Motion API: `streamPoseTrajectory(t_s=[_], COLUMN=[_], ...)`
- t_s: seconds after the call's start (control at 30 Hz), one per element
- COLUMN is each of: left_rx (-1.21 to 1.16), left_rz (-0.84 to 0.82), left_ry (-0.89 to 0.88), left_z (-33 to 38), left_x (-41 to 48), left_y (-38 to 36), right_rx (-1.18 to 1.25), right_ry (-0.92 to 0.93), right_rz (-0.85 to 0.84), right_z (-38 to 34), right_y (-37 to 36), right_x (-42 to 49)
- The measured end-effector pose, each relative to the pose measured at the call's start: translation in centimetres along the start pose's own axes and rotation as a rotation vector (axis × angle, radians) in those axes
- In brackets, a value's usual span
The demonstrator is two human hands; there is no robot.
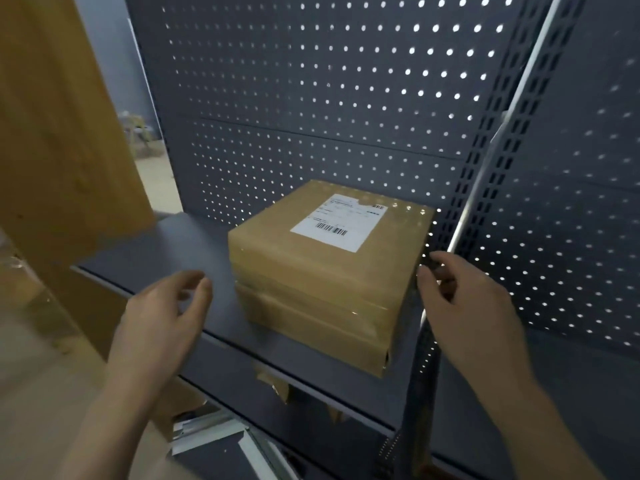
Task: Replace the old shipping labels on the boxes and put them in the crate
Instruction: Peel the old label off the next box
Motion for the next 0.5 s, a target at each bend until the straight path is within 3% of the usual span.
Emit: streamPoseTrajectory(t_s=[0.23,0.5], left_rx=[-0.143,-0.260], left_rz=[-0.012,-0.167], left_ry=[0.023,-0.022], left_z=[1.3,3.4], left_x=[4.6,9.5], left_y=[-2.0,-4.9], right_rx=[0.087,0.251], right_ry=[-0.109,-0.191], right_rz=[-0.122,-0.225], right_z=[0.5,-0.9], right_y=[-1.4,-2.3], right_x=[2.6,4.2])
Point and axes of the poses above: each hand's wrist, its own x-axis towards the middle knuckle, its own y-axis out of the back of the hand, z = x × y, the point moved 4 cm from there along x, towards the middle knuckle, and after that the axes turned 9 degrees about -x, right-handed, at the moved point
